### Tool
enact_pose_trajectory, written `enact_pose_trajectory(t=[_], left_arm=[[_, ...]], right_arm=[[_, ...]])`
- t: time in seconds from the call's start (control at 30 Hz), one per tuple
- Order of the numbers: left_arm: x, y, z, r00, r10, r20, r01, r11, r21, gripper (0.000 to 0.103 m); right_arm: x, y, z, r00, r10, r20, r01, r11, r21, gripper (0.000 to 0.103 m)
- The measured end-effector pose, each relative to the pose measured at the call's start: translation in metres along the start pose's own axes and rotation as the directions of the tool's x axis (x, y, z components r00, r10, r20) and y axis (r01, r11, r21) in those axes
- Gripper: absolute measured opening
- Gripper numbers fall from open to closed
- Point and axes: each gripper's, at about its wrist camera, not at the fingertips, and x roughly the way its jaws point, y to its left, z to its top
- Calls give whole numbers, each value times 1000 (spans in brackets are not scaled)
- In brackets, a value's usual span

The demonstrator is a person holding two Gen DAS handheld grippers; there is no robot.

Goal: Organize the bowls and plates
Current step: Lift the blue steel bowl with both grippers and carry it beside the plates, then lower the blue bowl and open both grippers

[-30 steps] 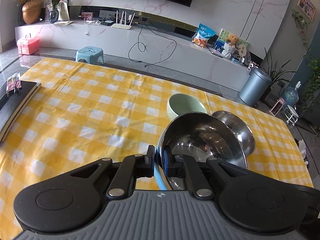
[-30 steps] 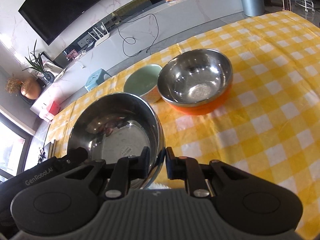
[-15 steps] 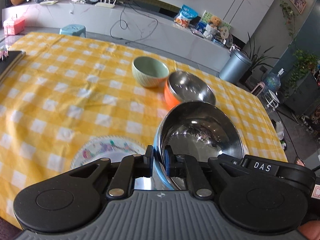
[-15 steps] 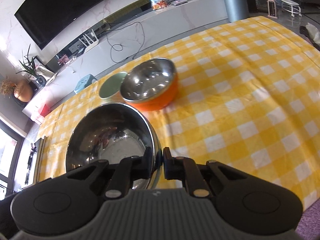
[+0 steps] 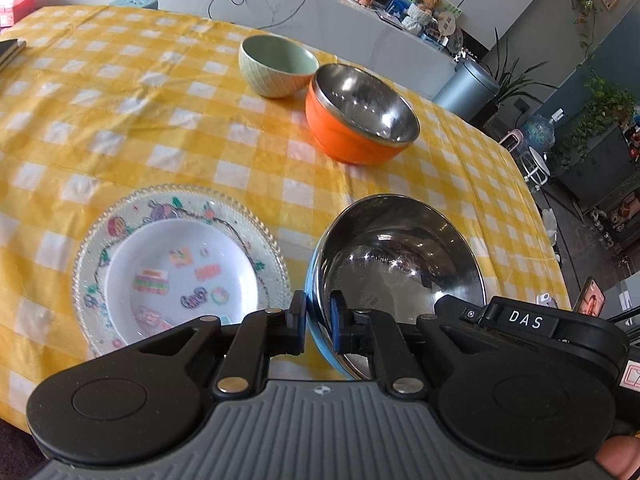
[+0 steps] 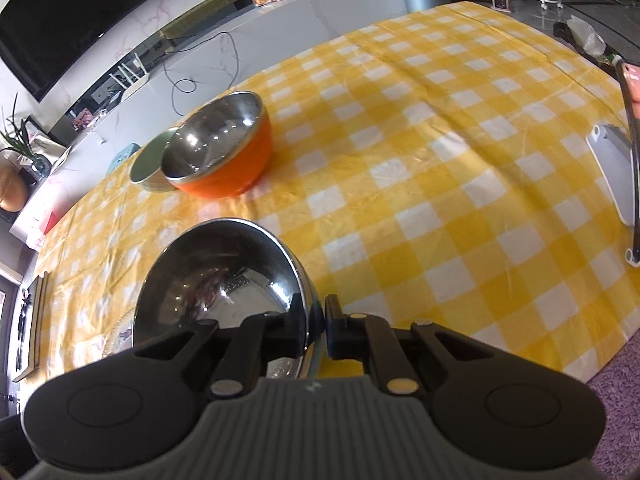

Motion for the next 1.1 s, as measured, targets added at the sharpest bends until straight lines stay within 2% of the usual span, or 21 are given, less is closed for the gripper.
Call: enact_pose_trajectory(t=[0.2,0.63,0.67,0.73,0.8,0.87,0.93,1.1], left_arm=[[6,-1,-3,1000,8,-26,-8,1000,-3,14],[8,-6,0,1000,14,2,-14,999,30,17],[7,-6,0,1000,10,5,-10,1000,29,18],[6,-5,1,1000,3,16,-3,1000,26,29],[3,-6,1,1000,9,28,-10,999,33,33],[1,-7,2,999,14,35,-15,999,41,36],[-1,-7,2,999,17,41,-19,999,45,38],[-10,-11,5,996,37,81,-45,995,91,42]], right_arm=[[6,-10,0,999,-8,-32,9,1000,27,8],[12,-10,1,1000,-11,-25,12,1000,26,8],[12,-10,2,1000,-15,-20,15,1000,23,9],[10,-8,2,1000,-20,-9,20,1000,14,12],[9,-8,3,1000,-18,0,18,1000,9,12],[8,-7,3,1000,-16,4,16,1000,4,13],[7,-6,3,1000,-14,11,14,1000,-6,26],[-2,4,3,996,-44,74,49,996,-71,28]])
